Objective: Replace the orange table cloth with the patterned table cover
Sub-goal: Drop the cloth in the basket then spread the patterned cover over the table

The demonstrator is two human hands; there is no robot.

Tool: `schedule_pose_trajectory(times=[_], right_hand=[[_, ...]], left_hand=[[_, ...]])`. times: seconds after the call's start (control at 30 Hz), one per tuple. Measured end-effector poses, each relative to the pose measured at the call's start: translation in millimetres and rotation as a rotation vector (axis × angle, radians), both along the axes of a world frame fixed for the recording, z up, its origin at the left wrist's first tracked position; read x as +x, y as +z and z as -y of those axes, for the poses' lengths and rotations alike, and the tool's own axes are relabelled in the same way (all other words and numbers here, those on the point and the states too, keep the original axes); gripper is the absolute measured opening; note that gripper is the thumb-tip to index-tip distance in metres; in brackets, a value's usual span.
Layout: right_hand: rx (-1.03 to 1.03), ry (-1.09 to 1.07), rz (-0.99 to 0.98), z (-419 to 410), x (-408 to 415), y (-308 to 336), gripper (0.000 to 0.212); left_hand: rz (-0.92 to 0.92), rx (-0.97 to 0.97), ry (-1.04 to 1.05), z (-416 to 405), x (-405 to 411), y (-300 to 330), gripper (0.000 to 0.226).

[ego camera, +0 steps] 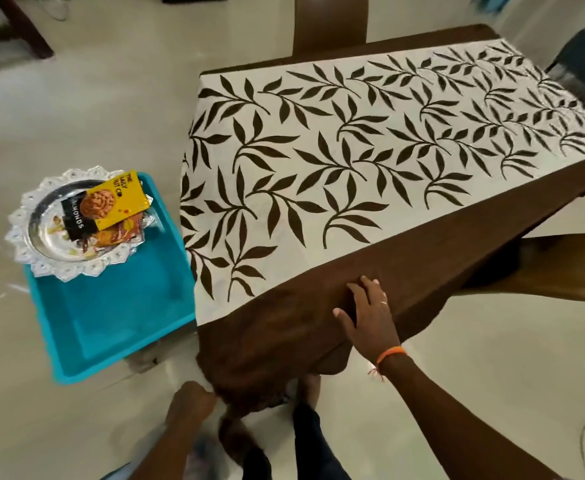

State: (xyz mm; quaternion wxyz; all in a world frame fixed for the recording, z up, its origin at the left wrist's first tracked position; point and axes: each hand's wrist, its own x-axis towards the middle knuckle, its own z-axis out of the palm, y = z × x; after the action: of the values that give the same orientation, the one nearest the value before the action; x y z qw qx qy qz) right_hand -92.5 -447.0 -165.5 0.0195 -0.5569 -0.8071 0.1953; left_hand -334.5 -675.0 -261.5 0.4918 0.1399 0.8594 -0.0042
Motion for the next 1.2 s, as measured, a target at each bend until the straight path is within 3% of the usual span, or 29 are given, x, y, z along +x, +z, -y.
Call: schedule_pose_trajectory(times=[0.2,0.37,0.6,0.73,0.87,1.2], right_hand=[[0.025,0.003,0.053,4,-1,-9,0.056],[0.01,0.039,0.117,7,7,-17,0.058],[0.015,0.037,0.164,14,-1,-14,0.06],[0.006,0.046,0.209,20,-9,-15,0.065],[-0.035,0.084,0.247,23,-10,-12,0.069],[-0.096,0.137,0.281,35,-21,-10,0.083]], left_hand=[[0.061,0.167,0.011,-67,19,33,0.042],[0.436,0.457,0.458,-154,47,80,0.053],[0.714,0.5,0.569,-218,97,83,0.052],[0.619,0.509,0.514,-224,112,86,0.041],[0.409,0.523,0.298,-223,104,77,0.041],[0.251,0.447,0.164,-216,95,82,0.041]])
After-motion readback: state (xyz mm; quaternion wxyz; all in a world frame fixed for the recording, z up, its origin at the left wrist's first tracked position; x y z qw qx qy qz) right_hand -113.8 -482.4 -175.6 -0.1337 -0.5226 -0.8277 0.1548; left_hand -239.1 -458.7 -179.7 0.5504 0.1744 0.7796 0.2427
